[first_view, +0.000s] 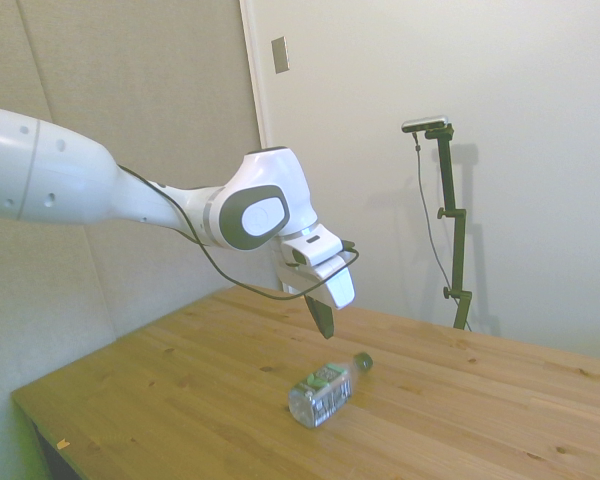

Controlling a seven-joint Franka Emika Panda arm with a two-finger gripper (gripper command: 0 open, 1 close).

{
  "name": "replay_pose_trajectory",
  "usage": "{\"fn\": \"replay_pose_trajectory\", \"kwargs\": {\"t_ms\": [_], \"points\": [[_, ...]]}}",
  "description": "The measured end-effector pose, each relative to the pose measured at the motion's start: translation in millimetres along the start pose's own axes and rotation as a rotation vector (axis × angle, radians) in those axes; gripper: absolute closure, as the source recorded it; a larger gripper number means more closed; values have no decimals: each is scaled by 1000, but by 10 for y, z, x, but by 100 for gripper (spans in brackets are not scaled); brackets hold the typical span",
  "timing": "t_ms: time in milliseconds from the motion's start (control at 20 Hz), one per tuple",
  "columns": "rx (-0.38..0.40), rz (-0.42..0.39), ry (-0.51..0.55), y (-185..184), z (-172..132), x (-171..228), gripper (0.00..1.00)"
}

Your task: Knock down the bottle

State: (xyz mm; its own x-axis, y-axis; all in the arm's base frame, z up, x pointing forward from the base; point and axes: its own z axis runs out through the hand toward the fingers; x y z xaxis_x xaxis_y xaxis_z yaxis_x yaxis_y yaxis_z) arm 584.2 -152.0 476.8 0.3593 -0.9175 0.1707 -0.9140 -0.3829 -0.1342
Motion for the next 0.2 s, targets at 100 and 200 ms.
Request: {"fn": "replay_pose_trajectory", "kwargs": {"t_ms": [100,200], "points": [[4,-7,1,-91,57,-13,100],[26,-5,7,-118,25,-2,100]]}}
